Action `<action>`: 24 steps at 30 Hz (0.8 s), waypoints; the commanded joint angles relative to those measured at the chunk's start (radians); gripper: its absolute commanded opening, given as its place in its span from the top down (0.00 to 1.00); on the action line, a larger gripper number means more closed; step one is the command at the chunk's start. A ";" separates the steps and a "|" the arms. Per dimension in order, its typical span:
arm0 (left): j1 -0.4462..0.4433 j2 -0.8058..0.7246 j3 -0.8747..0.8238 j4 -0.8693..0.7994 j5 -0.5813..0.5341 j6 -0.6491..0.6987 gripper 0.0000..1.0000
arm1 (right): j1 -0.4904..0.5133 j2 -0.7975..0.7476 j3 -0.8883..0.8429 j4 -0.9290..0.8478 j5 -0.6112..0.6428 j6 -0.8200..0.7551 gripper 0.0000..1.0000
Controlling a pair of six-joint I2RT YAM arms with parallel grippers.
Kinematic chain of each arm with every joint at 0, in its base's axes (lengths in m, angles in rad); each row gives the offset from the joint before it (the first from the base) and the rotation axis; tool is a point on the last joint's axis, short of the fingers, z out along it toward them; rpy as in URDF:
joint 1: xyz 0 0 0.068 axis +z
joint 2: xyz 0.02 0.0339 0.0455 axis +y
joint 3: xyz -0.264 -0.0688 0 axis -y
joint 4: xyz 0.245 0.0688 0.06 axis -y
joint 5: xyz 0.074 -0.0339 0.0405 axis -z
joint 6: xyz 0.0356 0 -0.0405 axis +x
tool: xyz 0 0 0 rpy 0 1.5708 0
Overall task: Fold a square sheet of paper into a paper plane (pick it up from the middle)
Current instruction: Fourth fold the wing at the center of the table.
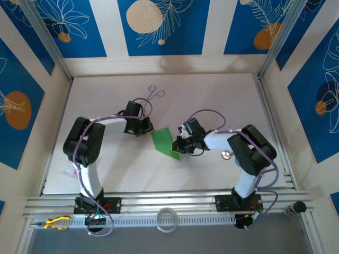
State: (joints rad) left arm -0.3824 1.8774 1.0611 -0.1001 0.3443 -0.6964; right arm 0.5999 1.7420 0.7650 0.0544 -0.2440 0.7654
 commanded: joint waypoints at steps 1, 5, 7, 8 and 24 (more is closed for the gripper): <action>0.002 -0.097 0.003 -0.036 -0.047 0.031 0.90 | -0.006 0.010 -0.019 -0.165 0.026 -0.022 1.00; -0.023 -0.143 -0.028 -0.005 -0.032 0.011 0.89 | -0.008 0.012 -0.012 -0.172 0.029 -0.026 1.00; -0.042 -0.146 -0.049 0.034 0.000 -0.006 0.88 | -0.008 0.012 -0.011 -0.176 0.031 -0.027 1.00; -0.053 -0.143 -0.057 0.058 0.019 -0.013 0.88 | -0.009 0.012 -0.011 -0.177 0.030 -0.026 1.00; -0.128 0.037 -0.102 0.108 0.053 -0.079 0.92 | -0.017 -0.011 0.037 -0.179 -0.016 -0.044 1.00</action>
State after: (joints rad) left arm -0.5133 1.8866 0.9581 0.0734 0.4412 -0.7834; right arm 0.5884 1.7374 0.7937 -0.0299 -0.2588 0.7406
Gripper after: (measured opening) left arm 0.084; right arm 0.045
